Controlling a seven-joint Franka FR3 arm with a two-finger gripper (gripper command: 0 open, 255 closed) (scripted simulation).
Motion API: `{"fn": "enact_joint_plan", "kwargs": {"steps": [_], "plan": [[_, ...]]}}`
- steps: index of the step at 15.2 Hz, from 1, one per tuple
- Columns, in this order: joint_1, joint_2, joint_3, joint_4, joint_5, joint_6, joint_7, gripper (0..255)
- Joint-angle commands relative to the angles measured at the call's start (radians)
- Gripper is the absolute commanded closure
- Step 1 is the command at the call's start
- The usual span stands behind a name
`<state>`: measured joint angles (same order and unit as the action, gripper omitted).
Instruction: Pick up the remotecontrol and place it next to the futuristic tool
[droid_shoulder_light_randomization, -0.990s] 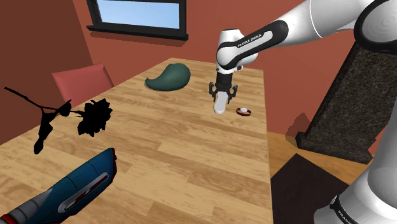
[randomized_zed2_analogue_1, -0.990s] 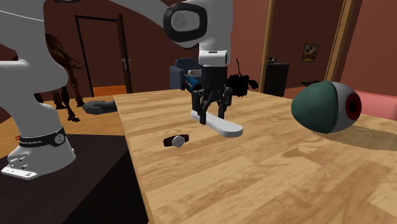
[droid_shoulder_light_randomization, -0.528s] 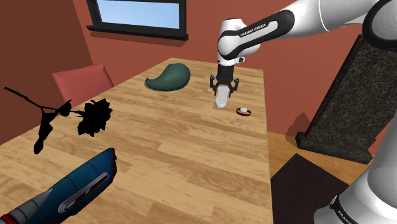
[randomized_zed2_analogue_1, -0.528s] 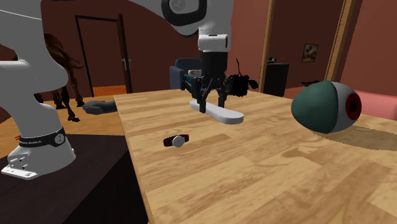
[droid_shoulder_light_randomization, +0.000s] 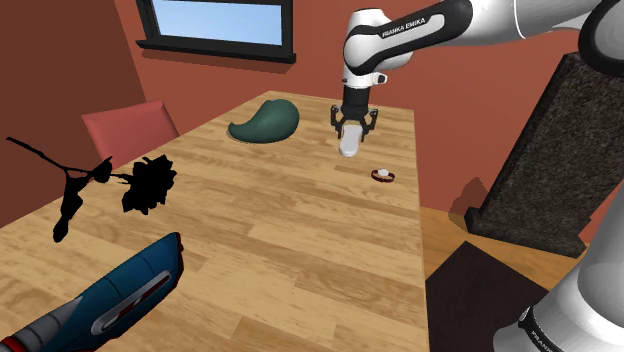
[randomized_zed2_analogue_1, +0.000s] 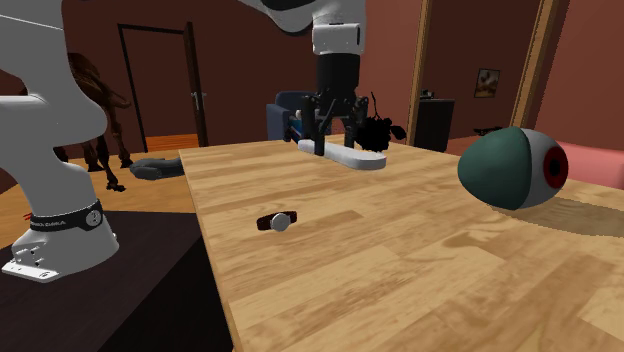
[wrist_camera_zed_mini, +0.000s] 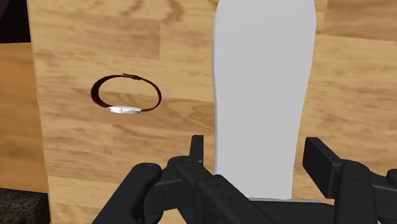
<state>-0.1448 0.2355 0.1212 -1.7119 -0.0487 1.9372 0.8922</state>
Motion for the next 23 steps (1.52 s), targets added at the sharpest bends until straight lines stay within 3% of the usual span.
{"fn": "enact_joint_plan", "kwargs": {"steps": [1, 17, 23], "plan": [[0.000, -0.006, 0.000, 0.019, 0.001, -0.025, -0.001, 255], [0.002, -0.016, 0.002, 0.215, 0.004, -0.231, -0.007, 255], [0.072, -0.097, 0.053, 0.107, 0.008, -0.207, 0.115, 255]]}}
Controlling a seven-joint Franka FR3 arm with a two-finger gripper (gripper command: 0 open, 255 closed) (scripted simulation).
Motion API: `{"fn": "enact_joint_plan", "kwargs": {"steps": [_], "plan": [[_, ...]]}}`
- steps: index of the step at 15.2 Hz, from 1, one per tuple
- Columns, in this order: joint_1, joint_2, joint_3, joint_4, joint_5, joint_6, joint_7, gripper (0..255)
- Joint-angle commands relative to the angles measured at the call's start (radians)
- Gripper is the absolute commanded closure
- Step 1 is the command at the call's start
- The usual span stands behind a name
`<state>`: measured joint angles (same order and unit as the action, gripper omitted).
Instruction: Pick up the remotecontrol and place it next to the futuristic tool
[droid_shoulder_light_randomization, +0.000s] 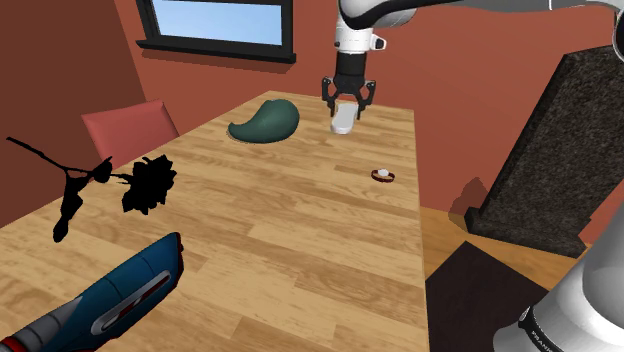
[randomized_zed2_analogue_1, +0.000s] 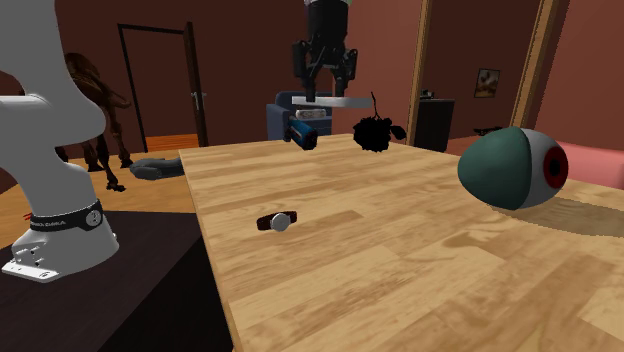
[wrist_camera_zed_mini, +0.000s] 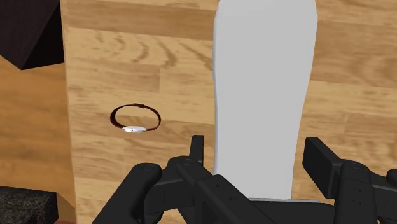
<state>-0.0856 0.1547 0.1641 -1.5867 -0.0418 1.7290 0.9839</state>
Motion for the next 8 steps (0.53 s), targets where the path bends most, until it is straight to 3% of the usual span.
{"fn": "enact_joint_plan", "kwargs": {"steps": [1, 8], "plan": [[0.025, -0.026, 0.019, -0.031, 0.002, 0.004, 0.045, 255], [0.108, -0.068, 0.088, -0.085, 0.006, 0.013, 0.198, 255]]}}
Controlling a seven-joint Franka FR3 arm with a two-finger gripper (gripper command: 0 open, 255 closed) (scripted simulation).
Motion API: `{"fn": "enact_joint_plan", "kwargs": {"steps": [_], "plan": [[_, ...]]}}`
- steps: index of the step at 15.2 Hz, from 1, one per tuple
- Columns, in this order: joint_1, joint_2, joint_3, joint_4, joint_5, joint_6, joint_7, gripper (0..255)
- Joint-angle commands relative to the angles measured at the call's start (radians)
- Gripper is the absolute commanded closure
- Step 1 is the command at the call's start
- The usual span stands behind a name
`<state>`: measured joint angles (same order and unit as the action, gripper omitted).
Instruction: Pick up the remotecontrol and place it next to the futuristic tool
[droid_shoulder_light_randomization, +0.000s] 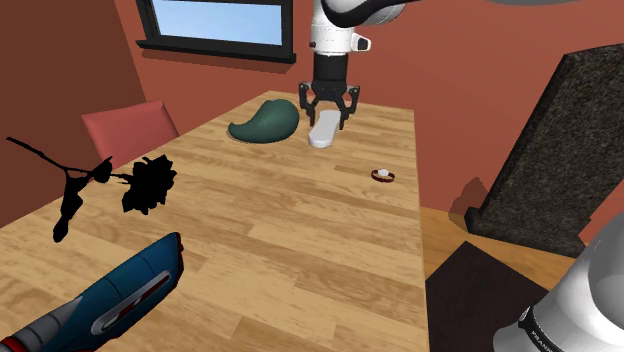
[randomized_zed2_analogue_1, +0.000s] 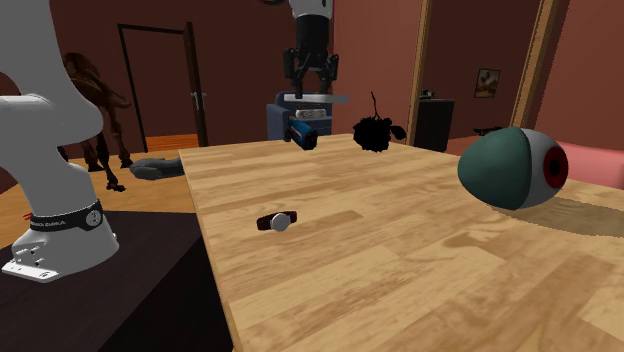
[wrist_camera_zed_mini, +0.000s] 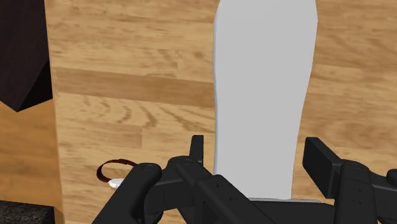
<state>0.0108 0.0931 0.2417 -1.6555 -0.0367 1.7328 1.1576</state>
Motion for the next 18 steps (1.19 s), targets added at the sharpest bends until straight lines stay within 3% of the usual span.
{"fn": "enact_joint_plan", "kwargs": {"steps": [1, 10, 18], "plan": [[0.024, -0.009, 0.020, -0.018, 0.001, 0.009, 0.047, 255], [0.140, 0.018, 0.115, 0.014, -0.013, -0.003, 0.258, 255], [0.263, 0.116, 0.191, 0.132, -0.059, -0.037, 0.455, 255]]}}
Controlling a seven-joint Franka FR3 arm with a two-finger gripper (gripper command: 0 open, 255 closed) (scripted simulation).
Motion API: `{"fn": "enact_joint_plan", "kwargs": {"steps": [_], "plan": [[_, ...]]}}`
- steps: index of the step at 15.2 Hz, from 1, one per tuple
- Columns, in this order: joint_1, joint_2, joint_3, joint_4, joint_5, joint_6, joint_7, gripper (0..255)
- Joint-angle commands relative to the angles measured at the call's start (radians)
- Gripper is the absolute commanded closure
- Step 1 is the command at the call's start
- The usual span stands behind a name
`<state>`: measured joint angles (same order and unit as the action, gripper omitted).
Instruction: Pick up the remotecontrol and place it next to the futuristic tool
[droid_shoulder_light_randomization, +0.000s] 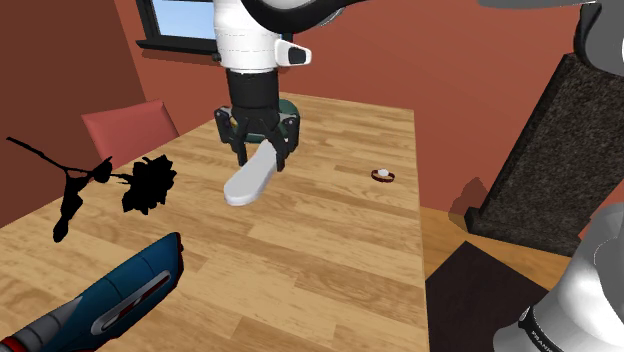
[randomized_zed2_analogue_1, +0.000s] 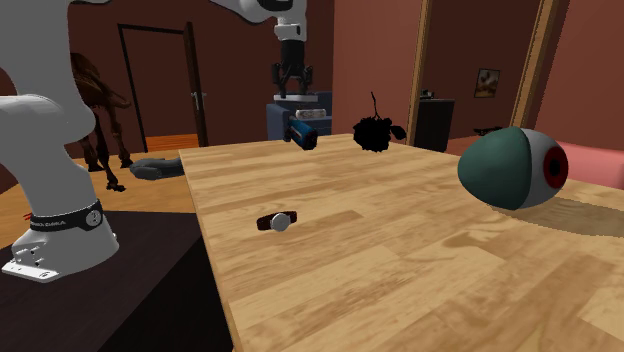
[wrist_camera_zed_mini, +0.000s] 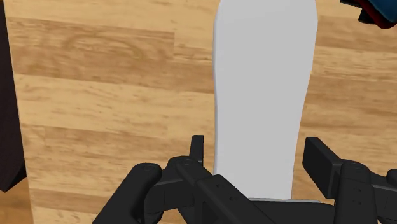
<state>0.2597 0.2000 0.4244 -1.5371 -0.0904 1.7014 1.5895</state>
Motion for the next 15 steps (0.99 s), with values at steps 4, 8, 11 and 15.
{"fn": "enact_joint_plan", "kwargs": {"steps": [4, 8, 11, 15], "plan": [[0.039, 0.033, 0.019, 0.016, -0.017, 0.012, 0.060, 255], [0.036, 0.031, 0.017, -0.040, -0.017, 0.066, 0.061, 255], [0.034, 0.033, 0.016, -0.078, -0.018, 0.106, 0.063, 255], [0.033, 0.038, 0.014, -0.125, -0.022, 0.158, 0.066, 255]]}}
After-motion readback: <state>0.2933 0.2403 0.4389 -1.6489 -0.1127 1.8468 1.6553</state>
